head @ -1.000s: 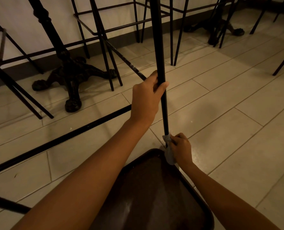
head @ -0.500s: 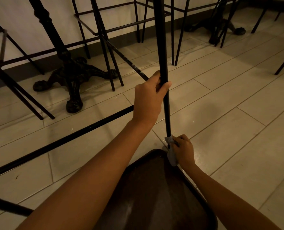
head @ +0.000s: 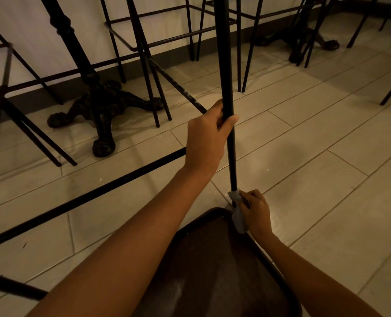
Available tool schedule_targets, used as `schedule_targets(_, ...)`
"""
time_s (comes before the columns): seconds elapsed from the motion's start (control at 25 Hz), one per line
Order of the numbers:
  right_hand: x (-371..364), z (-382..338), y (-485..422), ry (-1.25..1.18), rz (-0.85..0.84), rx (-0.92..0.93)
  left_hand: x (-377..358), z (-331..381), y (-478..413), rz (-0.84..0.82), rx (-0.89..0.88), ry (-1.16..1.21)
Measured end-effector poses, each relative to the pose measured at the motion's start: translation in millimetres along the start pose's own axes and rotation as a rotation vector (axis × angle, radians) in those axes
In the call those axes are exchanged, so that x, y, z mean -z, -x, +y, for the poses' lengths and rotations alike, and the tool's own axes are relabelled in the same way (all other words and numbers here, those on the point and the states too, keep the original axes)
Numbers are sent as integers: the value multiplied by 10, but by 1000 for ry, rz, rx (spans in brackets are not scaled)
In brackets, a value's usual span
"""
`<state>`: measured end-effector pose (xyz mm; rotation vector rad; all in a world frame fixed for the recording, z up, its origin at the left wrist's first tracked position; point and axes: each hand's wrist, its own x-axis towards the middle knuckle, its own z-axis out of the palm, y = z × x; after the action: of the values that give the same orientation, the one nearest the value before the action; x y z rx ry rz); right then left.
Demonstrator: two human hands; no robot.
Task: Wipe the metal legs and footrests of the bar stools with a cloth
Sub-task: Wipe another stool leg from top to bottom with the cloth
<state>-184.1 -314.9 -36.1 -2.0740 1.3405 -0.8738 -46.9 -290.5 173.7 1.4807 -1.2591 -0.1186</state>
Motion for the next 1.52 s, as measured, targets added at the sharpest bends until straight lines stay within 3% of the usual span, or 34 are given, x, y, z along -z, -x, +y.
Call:
schedule_targets(0.6,-91,199,-87,105,-244,-110,-5,2,7,1,4,11)
schedule_targets(0.88,-126,156,-28,61,-53,-24,-6,2,7,-1,7,23)
schedule_targets(1.2,-143,204,-82,92,-201,-100,-12,-19,-2,1,4,0)
schedule_targets(1.4,-155,141,12,70,-80,-94,-13,0,14,-3,14,10)
schedule_targets(1.52,-177,146,-32,98,-133,-109,-5,-4,5,-5,24,14)
